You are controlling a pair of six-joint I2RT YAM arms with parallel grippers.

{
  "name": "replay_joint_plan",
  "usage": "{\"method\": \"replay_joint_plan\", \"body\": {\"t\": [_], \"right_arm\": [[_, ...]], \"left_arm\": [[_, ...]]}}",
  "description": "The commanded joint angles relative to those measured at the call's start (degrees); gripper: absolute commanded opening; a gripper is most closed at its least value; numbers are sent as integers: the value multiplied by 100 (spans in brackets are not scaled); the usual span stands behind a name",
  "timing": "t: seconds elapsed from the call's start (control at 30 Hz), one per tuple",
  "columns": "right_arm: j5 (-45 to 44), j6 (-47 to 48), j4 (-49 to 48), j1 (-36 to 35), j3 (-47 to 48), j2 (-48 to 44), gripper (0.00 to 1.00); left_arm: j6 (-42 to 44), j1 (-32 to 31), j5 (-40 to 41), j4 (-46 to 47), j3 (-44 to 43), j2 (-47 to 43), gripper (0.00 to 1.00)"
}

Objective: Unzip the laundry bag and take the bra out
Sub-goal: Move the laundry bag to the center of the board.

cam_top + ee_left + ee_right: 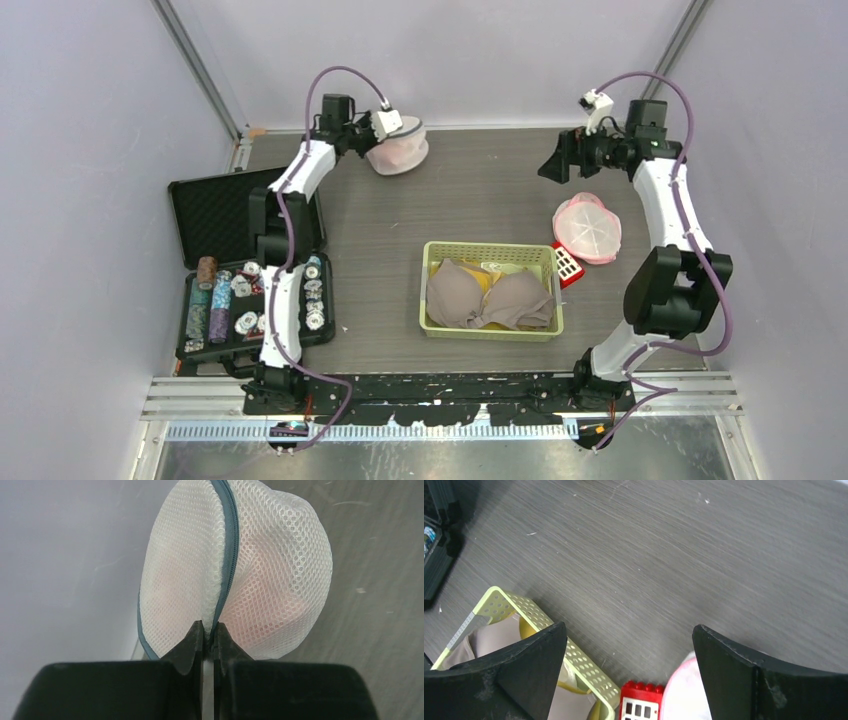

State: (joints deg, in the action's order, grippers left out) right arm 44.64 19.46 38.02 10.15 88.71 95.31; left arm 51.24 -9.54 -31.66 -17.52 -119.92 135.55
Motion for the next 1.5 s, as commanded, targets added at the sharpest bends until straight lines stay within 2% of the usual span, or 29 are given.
{"method": "replay_joint_plan", "body": {"t": [0.0, 0.1, 0.27, 0.43, 0.6, 0.73, 0.87, 1.03, 1.27, 1.33, 1.4, 1.47], "right_arm": [[-185, 373, -615, -524, 39, -17, 100], [-245, 640, -1041, -872, -187, -36, 100], [-170, 861, -2443, -1449, -867, -180, 96], [-522, 1375, -3408, -2092, -1313, -44, 89], [-770, 1634, -3904, -2600, -1356, 289, 79], [-912, 2119, -3920, -2791, -1370, 512, 73], [-999, 2557, -3951, -2845, -1535, 651, 62], [-1211, 3237, -3839, -2948, -1639, 767, 58], [-1284, 3284, -3837, -3054, -1527, 840, 43], [-1305, 3283, -3898, -3088, -1542, 813, 44], [-1288, 3283, -4114, -3117, -1635, 744, 52], [-1222, 3308, -4247, -3131, -1707, 704, 55]], "left_arm": [[-14, -347, -426, -13, 563, -1057, 0], [-4, -609, -392, 18, 1097, -1423, 0], [-331, -1039, -361, -22, 1697, -1811, 0], [-905, -1329, -410, -31, 1937, -1998, 0], [-1228, -1531, -546, -185, 1979, -2079, 0], [-1517, -1628, -586, -204, 2012, -2124, 0], [-1902, -1630, -707, -447, 1819, -2085, 0], [-1869, -1630, -1030, -933, 1652, -2089, 0], [-1640, -1630, -1535, -1514, 1445, -2155, 0], [-1504, -1630, -1602, -1792, 1324, -2139, 0], [-1434, -1630, -1613, -1993, 1195, -2092, 0], [-1392, -1630, -1644, -2115, 1122, -2061, 0]]}}
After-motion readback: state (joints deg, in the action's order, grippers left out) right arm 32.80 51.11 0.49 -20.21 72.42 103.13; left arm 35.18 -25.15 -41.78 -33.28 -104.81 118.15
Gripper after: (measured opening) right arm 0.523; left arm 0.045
